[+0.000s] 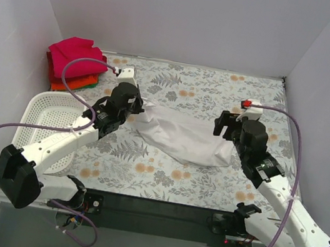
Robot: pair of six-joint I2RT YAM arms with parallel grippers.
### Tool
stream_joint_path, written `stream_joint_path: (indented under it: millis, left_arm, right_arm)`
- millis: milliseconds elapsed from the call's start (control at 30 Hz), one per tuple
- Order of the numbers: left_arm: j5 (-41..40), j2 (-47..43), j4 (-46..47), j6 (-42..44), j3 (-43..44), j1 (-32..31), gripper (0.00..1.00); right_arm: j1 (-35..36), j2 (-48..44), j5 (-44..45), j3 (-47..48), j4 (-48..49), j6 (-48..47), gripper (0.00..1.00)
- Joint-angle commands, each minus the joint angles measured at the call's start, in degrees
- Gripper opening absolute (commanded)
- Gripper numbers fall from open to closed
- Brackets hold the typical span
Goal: Fold and stack the t-shirts
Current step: Flatten the tshirt out
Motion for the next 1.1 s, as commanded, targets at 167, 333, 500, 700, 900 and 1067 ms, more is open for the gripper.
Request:
stream_joint_path:
  millis: [167,333,500,700,900,1067]
  left_arm:
    - [4.1,2.1,4.4,-1.9,-1.0,2.4,0.00]
    - [7.7,3.7,5.5,-2.4,-3.0,6.3,0.00]
    - [11.3,4.6,7.2,-2.5,-4.6,11.4,0.00]
    - [15.9,4.9,8.3,-2.6,-6.6,16.6,0.00]
    - [20.2,4.9,9.9,-2.8,-8.9,20.2,0.00]
    - [21.8,4.9,10.7,-2.9,-9.9,21.4,0.00]
  right_arm:
    - [17.1,12.1,-7.9,-4.7,21.1,3.2,0.69]
    - [23.4,26.2,-6.5,3.9,22.8,1.0,0.67]
    - [28.4,35.7,-9.1,9.5,25.6,0.8,0.58]
    - [32.4,47.4,-9.2,16.3,26.8,0.6,0.54]
    - [33.3,54.7,-8.2,20.0,27.0,0.2,0.51]
    - [33.3,58.1,-5.7,21.8,26.9,-0.9,0.51]
